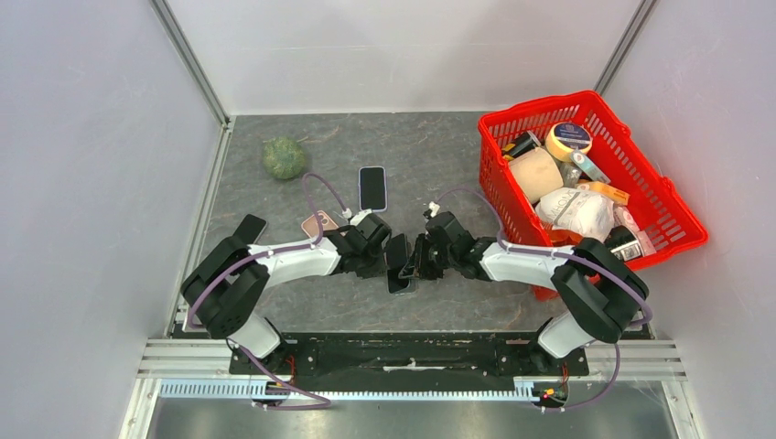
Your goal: Put the phone into the phone case
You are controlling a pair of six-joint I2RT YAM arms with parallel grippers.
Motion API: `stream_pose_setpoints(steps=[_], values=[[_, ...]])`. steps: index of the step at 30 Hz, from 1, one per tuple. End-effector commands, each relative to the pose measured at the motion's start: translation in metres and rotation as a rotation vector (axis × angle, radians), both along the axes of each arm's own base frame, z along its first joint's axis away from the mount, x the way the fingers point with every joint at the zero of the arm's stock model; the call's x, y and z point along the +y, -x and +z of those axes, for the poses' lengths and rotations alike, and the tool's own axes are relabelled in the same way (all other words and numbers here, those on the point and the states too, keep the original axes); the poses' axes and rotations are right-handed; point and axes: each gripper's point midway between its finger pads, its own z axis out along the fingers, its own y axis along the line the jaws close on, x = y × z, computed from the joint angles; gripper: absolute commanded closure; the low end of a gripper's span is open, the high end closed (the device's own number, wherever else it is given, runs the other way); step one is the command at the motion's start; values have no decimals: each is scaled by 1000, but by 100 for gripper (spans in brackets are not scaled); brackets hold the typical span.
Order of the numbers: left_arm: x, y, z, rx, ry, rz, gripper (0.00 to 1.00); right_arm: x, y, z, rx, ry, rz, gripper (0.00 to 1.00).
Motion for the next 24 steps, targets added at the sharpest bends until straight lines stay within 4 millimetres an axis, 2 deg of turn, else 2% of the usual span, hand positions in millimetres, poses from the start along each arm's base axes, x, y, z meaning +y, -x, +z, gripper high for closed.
stream_pose_setpoints(steps=[1, 5, 16, 19, 24], values=[[-19, -5, 2, -5, 46, -6, 92, -27, 9, -19, 15, 211, 18, 74], [-19, -5, 1, -1, 42, -8, 92, -29, 2, -5, -22, 244, 35, 61], [-17, -3, -2, 4, 37, -6, 92, -32, -9, 20, -79, 305, 62, 46], [-17, -3, -2, 7, 38, -6, 92, -41, -9, 19, -88, 346, 53, 45], [-15, -2, -2, 5, 37, -7, 92, -45, 0, 10, -64, 368, 74, 49]])
